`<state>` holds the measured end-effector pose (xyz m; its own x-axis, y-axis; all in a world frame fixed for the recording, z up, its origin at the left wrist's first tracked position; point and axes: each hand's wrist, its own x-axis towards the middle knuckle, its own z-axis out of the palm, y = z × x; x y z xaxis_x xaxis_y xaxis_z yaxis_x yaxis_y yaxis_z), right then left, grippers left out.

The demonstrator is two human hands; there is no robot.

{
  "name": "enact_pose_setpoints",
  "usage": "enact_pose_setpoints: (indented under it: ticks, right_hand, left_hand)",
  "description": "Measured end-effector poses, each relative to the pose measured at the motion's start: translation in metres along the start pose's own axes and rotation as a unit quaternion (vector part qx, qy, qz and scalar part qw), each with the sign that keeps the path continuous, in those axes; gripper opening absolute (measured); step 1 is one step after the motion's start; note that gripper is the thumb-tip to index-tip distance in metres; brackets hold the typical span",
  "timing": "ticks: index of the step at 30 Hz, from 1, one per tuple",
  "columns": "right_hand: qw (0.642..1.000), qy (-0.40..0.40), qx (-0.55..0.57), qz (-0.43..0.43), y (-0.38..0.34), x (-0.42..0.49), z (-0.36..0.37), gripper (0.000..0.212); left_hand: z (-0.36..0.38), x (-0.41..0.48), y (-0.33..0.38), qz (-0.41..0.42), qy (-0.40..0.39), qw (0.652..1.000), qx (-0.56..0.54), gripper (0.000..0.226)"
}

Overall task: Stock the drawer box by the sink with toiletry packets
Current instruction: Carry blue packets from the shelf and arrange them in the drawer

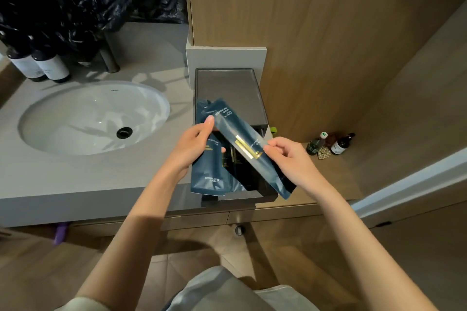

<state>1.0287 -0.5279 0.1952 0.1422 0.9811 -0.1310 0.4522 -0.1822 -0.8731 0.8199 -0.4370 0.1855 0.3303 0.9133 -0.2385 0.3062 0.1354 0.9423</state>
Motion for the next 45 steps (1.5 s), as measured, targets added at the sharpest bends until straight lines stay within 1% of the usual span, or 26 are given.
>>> enact_pose_setpoints:
  ticks: [3, 4, 5, 7, 10, 12, 14, 18, 22, 27, 29, 31, 33, 34, 35, 36, 38, 40, 43, 45]
  right_hand:
    - [0.999, 0.049, -0.005, 0.009, 0.005, -0.006, -0.016, 0.017]
    - [0.998, 0.06, -0.009, 0.018, 0.007, -0.008, -0.02, 0.016]
    - [0.997, 0.069, -0.017, 0.03, 0.009, -0.011, -0.024, 0.016]
    - [0.995, 0.074, -0.034, 0.06, 0.016, -0.016, -0.028, 0.017]
    - [0.992, 0.049, -0.055, 0.105, 0.026, -0.022, -0.03, 0.019]
    - [0.989, 0.033, -0.063, 0.13, 0.032, -0.023, -0.027, 0.023]
    - [0.986, 0.033, -0.074, 0.144, 0.036, -0.021, -0.02, 0.028]
    - [0.983, 0.061, -0.12, 0.125, 0.032, -0.011, 0.003, 0.033]
    - [0.982, 0.068, -0.135, 0.116, 0.022, 0.004, 0.031, 0.034]
    - [0.964, 0.092, -0.226, 0.105, 0.008, 0.018, 0.058, 0.055]
    - [0.952, 0.102, -0.271, 0.097, 0.007, 0.022, 0.065, 0.059]
    - [0.941, 0.101, -0.31, 0.087, 0.013, 0.026, 0.071, 0.057]
    - [0.939, 0.101, -0.317, 0.081, 0.015, 0.029, 0.077, 0.049]
    - [0.935, 0.098, -0.332, 0.076, 0.017, 0.03, 0.08, 0.048]
    - [0.924, 0.09, -0.365, 0.069, 0.017, 0.031, 0.082, 0.053]
    - [0.91, 0.079, -0.403, 0.057, 0.018, 0.032, 0.083, 0.061]
    - [0.894, 0.068, -0.442, 0.031, 0.02, 0.031, 0.084, 0.074]
    - [0.888, 0.057, -0.456, 0.016, 0.022, 0.028, 0.087, 0.076]
    - [0.911, 0.011, -0.411, 0.037, 0.023, 0.024, 0.096, 0.066]
    - [0.918, -0.018, -0.392, 0.055, 0.026, 0.026, 0.101, 0.064]
  left_hand:
    - [-0.014, -0.002, -0.011, 0.024, 0.039, 0.998, 0.029, 0.026]
    - [-0.017, -0.003, -0.015, 0.038, 0.05, 0.997, 0.043, 0.019]
    - [-0.02, -0.005, -0.018, 0.048, 0.055, 0.996, 0.059, 0.018]
    - [-0.022, -0.008, -0.026, 0.051, 0.058, 0.994, 0.073, 0.023]
    - [-0.022, -0.01, -0.038, 0.048, 0.045, 0.995, 0.069, 0.025]
    - [-0.02, -0.011, -0.043, 0.045, 0.041, 0.996, 0.067, 0.026]
    - [-0.016, -0.012, -0.043, 0.048, 0.045, 0.996, 0.067, 0.026]
    - [-0.011, -0.014, -0.042, 0.052, 0.036, 0.996, 0.061, 0.026]
    - [-0.007, -0.014, -0.041, 0.048, 0.022, 0.997, 0.06, 0.026]
    - [-0.005, -0.016, -0.04, 0.058, 0.019, 0.996, 0.063, 0.028]
    - [-0.007, -0.017, -0.039, 0.063, 0.019, 0.996, 0.065, 0.028]
    - [-0.009, -0.018, -0.04, 0.064, 0.018, 0.996, 0.065, 0.028]
    - [-0.011, -0.018, -0.041, 0.067, 0.017, 0.996, 0.063, 0.028]
    - [-0.013, -0.019, -0.041, 0.068, 0.016, 0.995, 0.064, 0.028]
    - [-0.014, -0.019, -0.042, 0.069, 0.015, 0.995, 0.066, 0.028]
    - [-0.015, -0.019, -0.042, 0.069, 0.015, 0.995, 0.066, 0.028]
    - [-0.018, -0.021, -0.043, 0.068, 0.015, 0.996, 0.064, 0.028]
    - [-0.022, -0.022, -0.042, 0.065, 0.019, 0.996, 0.057, 0.028]
    - [-0.028, -0.025, -0.042, 0.061, 0.027, 0.996, 0.053, 0.028]
    - [-0.032, -0.026, -0.041, 0.061, 0.032, 0.996, 0.053, 0.028]
